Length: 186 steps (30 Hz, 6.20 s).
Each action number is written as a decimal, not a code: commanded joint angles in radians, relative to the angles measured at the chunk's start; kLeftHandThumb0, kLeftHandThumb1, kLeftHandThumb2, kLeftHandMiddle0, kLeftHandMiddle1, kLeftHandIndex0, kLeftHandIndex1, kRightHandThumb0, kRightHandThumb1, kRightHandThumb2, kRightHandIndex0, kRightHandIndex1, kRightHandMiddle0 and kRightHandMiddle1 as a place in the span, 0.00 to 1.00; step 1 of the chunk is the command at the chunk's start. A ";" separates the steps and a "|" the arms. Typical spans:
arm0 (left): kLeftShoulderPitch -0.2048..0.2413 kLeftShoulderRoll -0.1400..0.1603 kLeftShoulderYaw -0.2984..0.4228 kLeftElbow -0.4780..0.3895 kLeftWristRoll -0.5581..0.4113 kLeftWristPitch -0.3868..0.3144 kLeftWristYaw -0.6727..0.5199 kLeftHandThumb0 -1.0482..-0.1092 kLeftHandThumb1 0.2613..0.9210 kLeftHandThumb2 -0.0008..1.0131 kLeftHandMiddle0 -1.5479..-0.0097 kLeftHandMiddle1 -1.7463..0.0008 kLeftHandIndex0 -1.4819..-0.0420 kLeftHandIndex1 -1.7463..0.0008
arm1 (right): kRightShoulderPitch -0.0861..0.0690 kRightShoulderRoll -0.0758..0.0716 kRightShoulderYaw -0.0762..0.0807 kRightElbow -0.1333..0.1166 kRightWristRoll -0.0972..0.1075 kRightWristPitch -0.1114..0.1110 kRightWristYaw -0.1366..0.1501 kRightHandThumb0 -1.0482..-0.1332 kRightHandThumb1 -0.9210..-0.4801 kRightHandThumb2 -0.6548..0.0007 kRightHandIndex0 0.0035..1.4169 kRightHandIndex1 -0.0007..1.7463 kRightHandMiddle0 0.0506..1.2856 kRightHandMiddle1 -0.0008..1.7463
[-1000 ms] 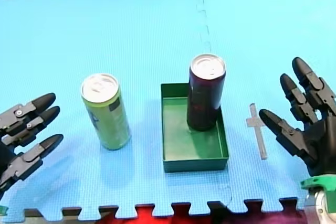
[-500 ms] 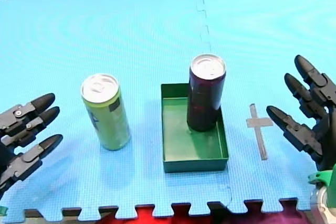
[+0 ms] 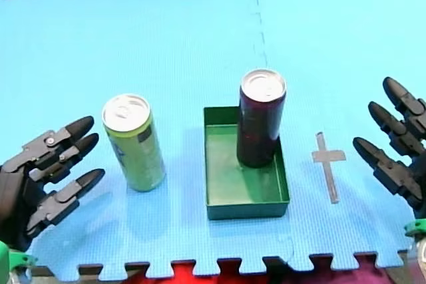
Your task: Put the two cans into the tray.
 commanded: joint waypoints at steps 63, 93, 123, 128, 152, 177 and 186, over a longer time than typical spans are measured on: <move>-0.098 0.120 -0.118 0.238 0.204 -0.009 0.077 0.00 0.67 0.01 0.92 1.00 0.90 1.00 | -0.036 -0.011 -0.038 0.081 0.031 -0.011 0.036 0.14 0.27 1.00 0.44 0.00 0.37 0.00; -0.227 0.037 -0.096 0.341 0.162 0.161 0.034 0.00 0.72 0.01 0.89 0.99 0.87 0.99 | -0.055 -0.027 -0.035 0.146 0.007 -0.004 0.006 0.08 0.22 0.99 0.43 0.00 0.36 0.00; -0.207 0.089 -0.073 0.353 0.144 0.155 -0.139 0.00 0.64 0.00 0.88 0.99 0.85 0.99 | -0.065 -0.036 -0.030 0.160 -0.008 0.005 -0.020 0.04 0.16 0.99 0.43 0.00 0.37 0.00; -0.206 0.086 -0.064 0.343 0.133 0.148 -0.152 0.00 0.62 0.00 0.87 0.99 0.85 0.99 | -0.065 -0.036 -0.030 0.166 -0.007 0.005 -0.017 0.04 0.15 0.99 0.43 0.00 0.37 0.00; -0.209 0.067 -0.048 0.294 0.092 0.029 -0.196 0.00 0.59 0.00 0.85 0.99 0.84 1.00 | -0.070 -0.035 -0.021 0.177 -0.014 0.011 -0.021 0.04 0.13 1.00 0.42 0.00 0.37 0.00; -0.271 0.058 -0.060 0.323 0.103 0.063 -0.174 0.00 0.63 0.00 0.82 0.99 0.83 1.00 | -0.058 -0.026 -0.018 0.162 -0.014 0.005 -0.026 0.05 0.13 1.00 0.42 0.00 0.38 0.00; -0.274 0.051 -0.064 0.300 0.101 0.070 -0.195 0.00 0.65 0.01 0.82 0.99 0.83 1.00 | -0.053 -0.025 -0.015 0.150 -0.016 0.006 -0.029 0.05 0.13 1.00 0.42 0.00 0.38 0.00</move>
